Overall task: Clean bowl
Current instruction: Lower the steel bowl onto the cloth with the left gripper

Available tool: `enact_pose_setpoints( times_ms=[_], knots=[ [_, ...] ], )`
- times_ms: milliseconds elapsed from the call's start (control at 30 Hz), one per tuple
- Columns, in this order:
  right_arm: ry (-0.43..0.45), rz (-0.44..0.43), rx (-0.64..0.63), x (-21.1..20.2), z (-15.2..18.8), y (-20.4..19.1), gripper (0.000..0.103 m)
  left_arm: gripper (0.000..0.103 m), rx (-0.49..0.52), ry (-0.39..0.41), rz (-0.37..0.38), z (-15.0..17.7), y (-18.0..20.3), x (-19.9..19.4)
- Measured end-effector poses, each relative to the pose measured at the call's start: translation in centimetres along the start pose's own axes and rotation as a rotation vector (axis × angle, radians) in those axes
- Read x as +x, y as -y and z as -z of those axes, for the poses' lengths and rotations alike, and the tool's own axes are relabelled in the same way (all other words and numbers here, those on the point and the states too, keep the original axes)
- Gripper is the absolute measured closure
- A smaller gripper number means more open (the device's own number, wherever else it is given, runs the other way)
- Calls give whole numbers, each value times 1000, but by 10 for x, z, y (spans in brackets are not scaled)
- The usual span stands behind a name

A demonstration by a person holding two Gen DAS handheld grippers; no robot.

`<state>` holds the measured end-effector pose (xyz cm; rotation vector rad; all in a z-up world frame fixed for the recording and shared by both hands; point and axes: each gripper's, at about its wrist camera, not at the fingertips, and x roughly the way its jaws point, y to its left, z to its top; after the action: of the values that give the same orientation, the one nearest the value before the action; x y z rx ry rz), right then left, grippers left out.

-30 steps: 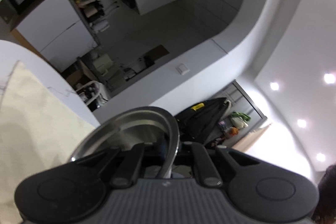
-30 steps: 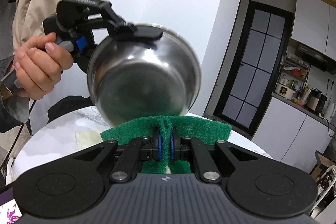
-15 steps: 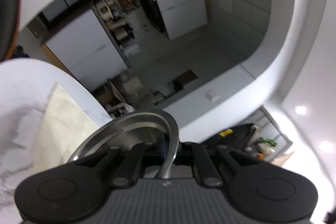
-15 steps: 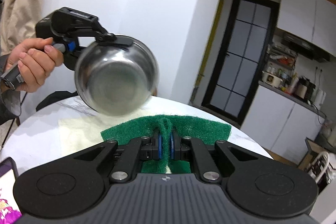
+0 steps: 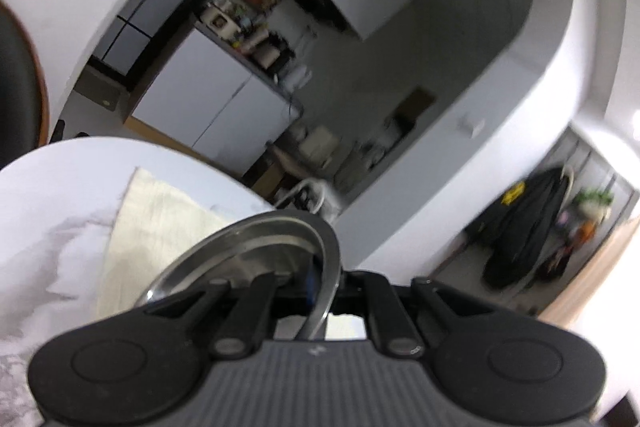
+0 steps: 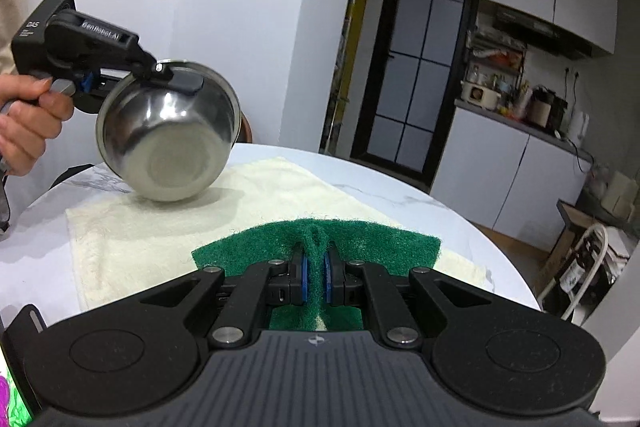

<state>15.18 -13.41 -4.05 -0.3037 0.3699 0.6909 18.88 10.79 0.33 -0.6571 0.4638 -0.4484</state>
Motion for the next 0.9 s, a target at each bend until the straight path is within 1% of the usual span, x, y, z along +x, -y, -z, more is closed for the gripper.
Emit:
enact_pose_setpoints(
  times_ms=[67,167,233,467,567,633,767,900],
  knots=[
    [-26,0,20,0,2,3,94,96,60,-56,-20,6,11,10],
    [-51,-2,36,0,5,4,94,93,132,-118,-31,16,24,18],
    [-62,-5,46,0,6,1,94,92,202,-167,-57,24,36,26],
    [-82,-18,61,-5,12,1,94,87,293,-266,-113,42,43,39],
    [-82,-19,69,-6,13,3,94,84,327,-294,-150,48,42,41],
    [-78,-21,77,-8,14,4,94,82,358,-317,-193,54,41,41],
    [-74,-25,93,-9,15,5,94,77,402,-339,-230,59,48,41],
    [-83,-36,97,-6,15,9,93,77,453,-354,-258,64,53,47]
  ],
)
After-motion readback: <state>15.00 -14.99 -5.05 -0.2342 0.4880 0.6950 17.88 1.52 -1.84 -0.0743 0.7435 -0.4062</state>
